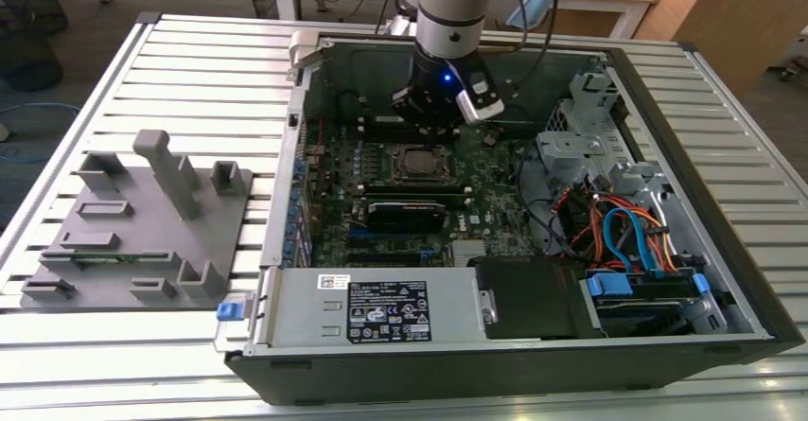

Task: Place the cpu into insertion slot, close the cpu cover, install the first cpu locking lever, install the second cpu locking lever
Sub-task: 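Install the first cpu locking lever, then install the second cpu locking lever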

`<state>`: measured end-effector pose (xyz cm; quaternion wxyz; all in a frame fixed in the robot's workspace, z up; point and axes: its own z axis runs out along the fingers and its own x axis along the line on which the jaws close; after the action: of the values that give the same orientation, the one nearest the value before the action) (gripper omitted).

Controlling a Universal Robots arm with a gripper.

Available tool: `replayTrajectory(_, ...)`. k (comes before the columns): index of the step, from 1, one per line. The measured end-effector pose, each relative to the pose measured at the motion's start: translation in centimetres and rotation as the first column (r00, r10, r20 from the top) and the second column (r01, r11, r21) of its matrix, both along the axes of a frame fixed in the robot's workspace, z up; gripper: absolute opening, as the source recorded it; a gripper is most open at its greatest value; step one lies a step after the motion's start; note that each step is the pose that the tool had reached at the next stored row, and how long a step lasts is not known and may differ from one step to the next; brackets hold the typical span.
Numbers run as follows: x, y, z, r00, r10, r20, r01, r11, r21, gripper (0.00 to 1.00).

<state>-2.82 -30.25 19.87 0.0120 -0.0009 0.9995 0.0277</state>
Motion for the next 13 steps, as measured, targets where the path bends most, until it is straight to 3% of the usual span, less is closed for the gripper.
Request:
replayTrajectory(2,0.00,0.00,0.24,1.0000,0.000,0.0000,0.000,1.0000,0.0000,0.10)
replayTrajectory(13,0.00,-0.23,0.24,1.0000,0.000,0.0000,0.000,1.0000,-0.0018,0.10)
